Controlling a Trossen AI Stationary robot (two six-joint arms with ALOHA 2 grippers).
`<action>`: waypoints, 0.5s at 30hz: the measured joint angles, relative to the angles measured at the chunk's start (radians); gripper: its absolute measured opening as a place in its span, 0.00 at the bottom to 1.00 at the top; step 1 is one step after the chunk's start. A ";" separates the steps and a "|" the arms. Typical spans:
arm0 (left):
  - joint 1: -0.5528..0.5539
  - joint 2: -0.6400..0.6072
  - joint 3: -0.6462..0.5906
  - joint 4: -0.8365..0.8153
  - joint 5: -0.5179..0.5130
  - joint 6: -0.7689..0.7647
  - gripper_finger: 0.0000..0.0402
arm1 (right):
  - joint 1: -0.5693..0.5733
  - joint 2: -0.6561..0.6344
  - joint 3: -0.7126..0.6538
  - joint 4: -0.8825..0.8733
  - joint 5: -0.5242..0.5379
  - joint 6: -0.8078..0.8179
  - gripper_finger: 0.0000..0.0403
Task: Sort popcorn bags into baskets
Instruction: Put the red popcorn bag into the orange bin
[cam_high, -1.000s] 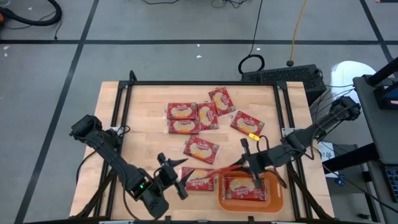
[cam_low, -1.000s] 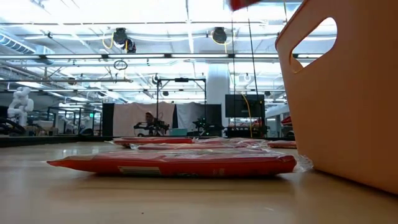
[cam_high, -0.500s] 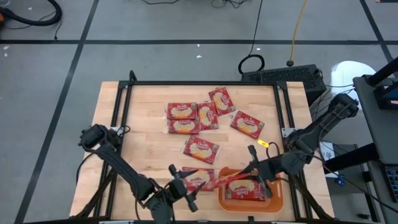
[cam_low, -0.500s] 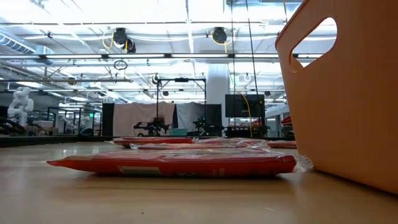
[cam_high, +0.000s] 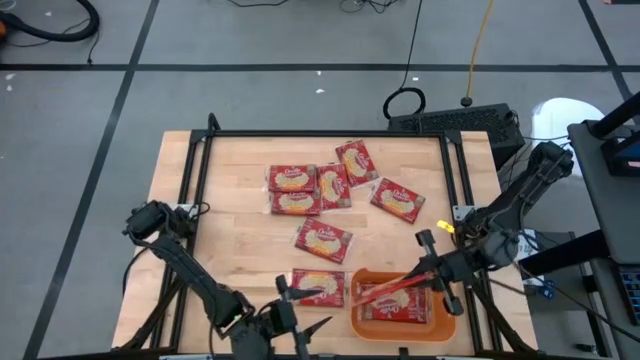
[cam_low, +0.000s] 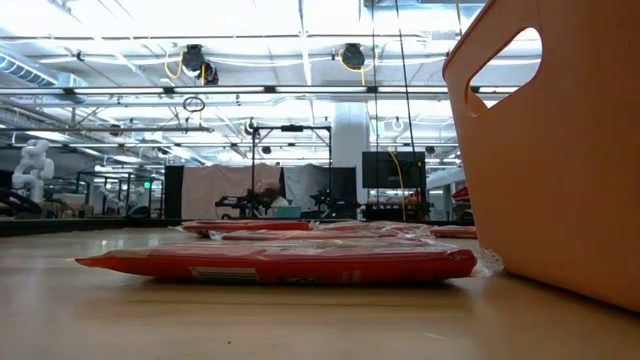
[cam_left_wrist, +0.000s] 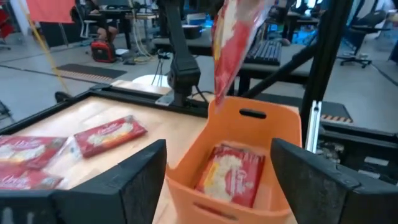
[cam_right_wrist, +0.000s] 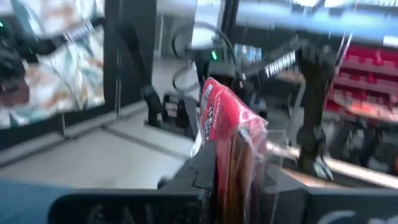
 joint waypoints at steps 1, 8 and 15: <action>0.009 0.000 0.000 0.023 0.017 0.017 0.70 | 0.000 -0.008 -0.027 0.058 0.000 -0.014 0.04; 0.078 0.000 0.000 0.154 0.090 0.168 0.70 | -0.001 -0.037 -0.192 0.423 -0.001 -0.100 0.04; 0.119 0.000 0.000 0.320 0.110 0.401 0.79 | -0.004 -0.037 -0.290 0.588 0.079 -0.124 0.04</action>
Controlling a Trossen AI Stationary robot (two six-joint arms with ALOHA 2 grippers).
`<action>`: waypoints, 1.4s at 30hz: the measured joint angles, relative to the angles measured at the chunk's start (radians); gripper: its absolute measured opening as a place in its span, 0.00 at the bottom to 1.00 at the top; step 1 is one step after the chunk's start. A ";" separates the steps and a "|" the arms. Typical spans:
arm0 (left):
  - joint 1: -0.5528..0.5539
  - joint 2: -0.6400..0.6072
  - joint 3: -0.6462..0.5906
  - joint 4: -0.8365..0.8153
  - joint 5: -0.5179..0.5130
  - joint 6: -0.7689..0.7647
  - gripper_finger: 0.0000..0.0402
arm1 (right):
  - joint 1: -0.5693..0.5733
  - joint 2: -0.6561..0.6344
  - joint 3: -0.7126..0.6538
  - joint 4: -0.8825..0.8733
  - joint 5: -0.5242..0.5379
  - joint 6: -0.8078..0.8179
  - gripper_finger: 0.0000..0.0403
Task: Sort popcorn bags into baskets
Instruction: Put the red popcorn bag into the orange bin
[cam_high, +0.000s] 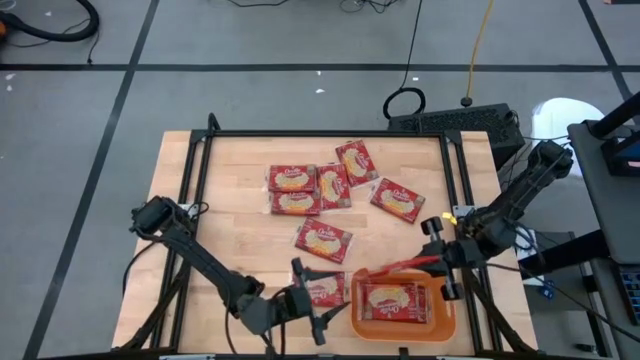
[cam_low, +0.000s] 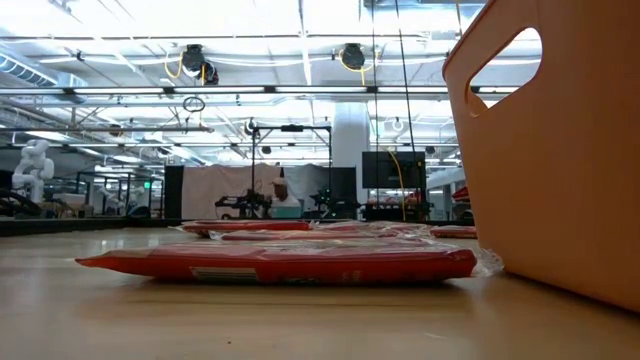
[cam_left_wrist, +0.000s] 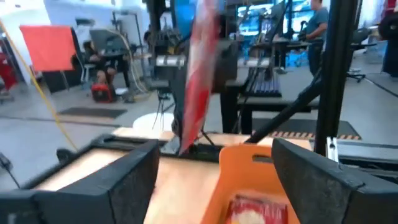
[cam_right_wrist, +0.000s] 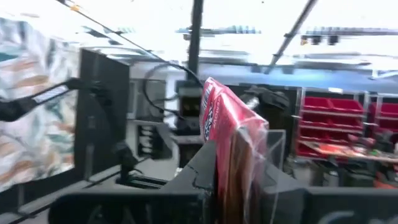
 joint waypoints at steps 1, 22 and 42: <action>0.005 -0.001 0.000 0.010 0.003 0.017 0.81 | 0.000 0.000 -0.009 0.009 0.000 0.000 0.04; 0.212 -0.001 0.000 -0.070 0.319 -0.106 0.50 | -0.067 0.047 -0.040 0.016 -0.001 0.035 0.04; 0.219 -0.001 0.000 -0.245 0.264 -0.092 0.11 | -0.062 0.031 -0.040 -0.067 0.217 0.009 0.21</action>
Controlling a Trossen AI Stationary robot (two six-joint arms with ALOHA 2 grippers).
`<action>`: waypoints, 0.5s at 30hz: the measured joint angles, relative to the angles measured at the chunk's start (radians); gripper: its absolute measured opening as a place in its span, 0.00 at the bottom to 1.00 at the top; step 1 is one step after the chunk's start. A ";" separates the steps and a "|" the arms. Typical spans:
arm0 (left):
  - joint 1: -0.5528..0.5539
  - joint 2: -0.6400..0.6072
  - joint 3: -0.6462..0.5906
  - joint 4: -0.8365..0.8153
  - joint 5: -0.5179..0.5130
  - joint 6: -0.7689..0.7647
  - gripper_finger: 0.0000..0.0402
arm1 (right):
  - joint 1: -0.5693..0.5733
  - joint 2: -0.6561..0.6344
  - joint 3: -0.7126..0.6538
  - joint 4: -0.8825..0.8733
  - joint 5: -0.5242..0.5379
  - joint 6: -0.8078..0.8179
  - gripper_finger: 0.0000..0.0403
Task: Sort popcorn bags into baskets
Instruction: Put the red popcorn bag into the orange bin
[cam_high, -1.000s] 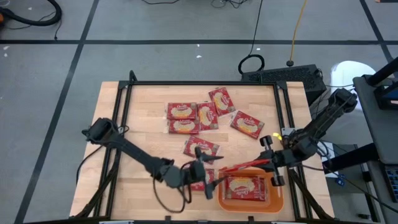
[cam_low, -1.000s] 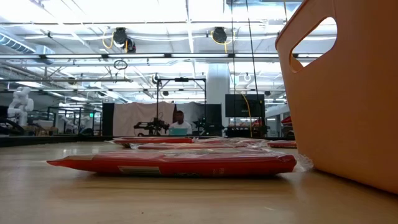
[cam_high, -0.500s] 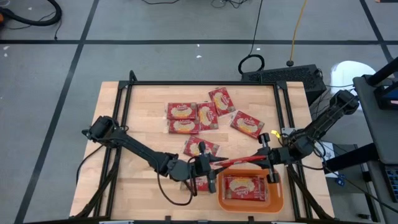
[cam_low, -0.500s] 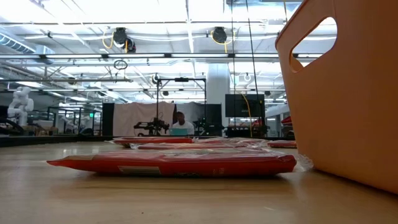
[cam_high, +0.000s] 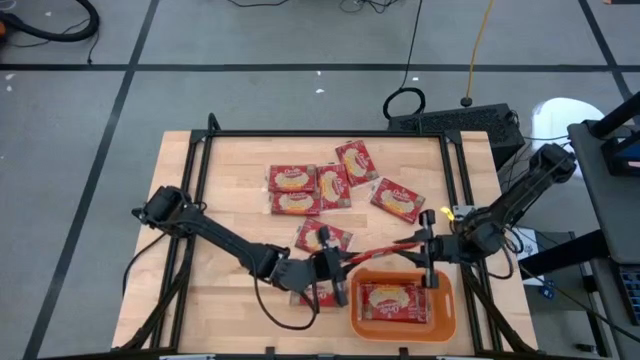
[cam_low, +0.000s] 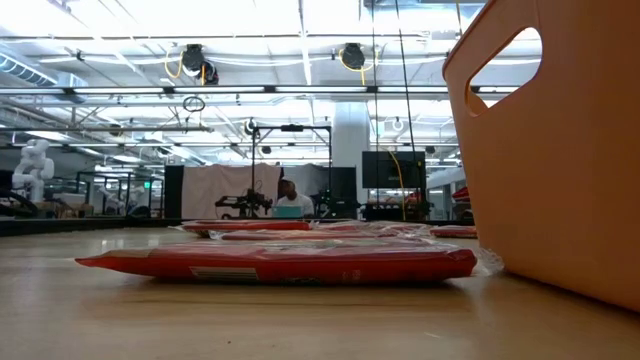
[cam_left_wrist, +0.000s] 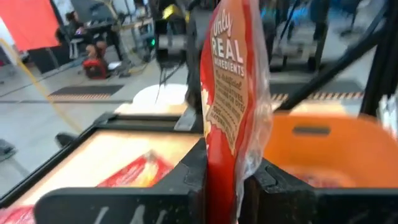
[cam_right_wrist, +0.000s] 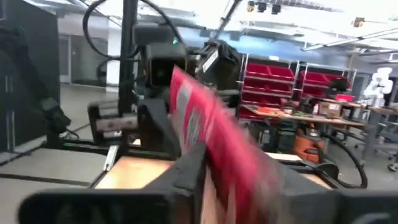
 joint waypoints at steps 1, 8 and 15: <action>-0.002 0.000 0.000 -0.026 -0.002 -0.003 0.11 | 0.007 -0.011 0.000 -0.004 0.020 0.001 0.25; -0.009 0.003 0.000 -0.089 -0.005 -0.013 0.12 | 0.075 -0.081 0.002 -0.122 0.224 0.016 0.46; -0.007 0.003 0.000 -0.194 -0.047 -0.091 0.12 | 0.139 -0.105 0.056 -0.191 0.306 -0.005 0.54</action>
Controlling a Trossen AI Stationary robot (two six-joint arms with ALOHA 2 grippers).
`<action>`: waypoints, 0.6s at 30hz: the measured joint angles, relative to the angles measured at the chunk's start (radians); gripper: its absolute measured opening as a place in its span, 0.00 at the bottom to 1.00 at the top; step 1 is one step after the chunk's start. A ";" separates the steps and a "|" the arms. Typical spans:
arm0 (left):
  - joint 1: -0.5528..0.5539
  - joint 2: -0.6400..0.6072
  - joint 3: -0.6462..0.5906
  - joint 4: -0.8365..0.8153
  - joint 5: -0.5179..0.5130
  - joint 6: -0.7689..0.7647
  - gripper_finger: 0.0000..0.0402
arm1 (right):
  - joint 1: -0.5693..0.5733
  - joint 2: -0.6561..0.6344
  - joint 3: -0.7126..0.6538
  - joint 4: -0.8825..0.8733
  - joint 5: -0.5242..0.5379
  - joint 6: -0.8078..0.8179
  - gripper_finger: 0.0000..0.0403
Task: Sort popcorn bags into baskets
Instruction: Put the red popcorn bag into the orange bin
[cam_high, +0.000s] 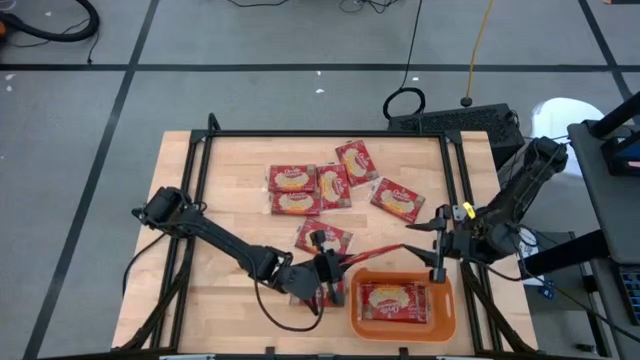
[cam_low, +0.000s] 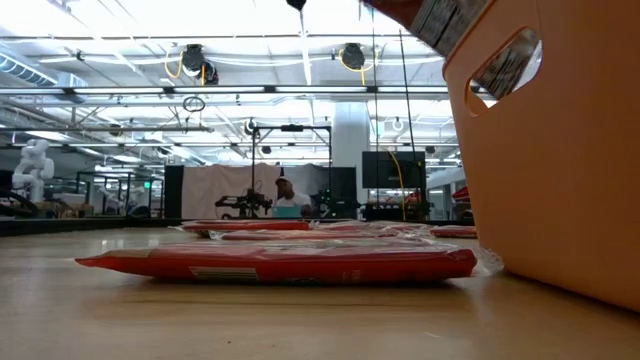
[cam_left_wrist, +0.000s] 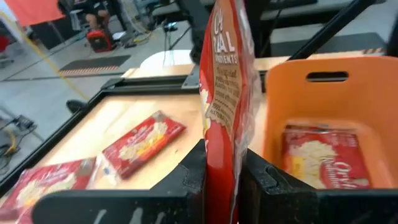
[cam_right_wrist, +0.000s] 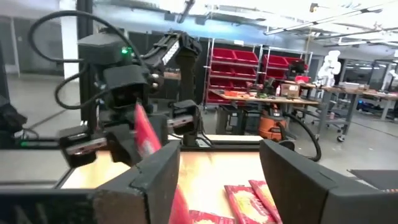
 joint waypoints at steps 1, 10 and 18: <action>0.000 0.000 0.000 -0.002 -0.005 -0.002 0.12 | 0.005 0.002 0.025 -0.047 0.001 0.001 0.54; 0.008 -0.001 0.000 0.001 -0.012 0.028 0.12 | -0.057 0.201 0.417 -0.801 -0.114 0.271 0.54; 0.008 -0.001 0.000 -0.012 0.009 0.093 0.12 | -0.182 0.494 0.766 -1.389 -0.304 0.478 0.53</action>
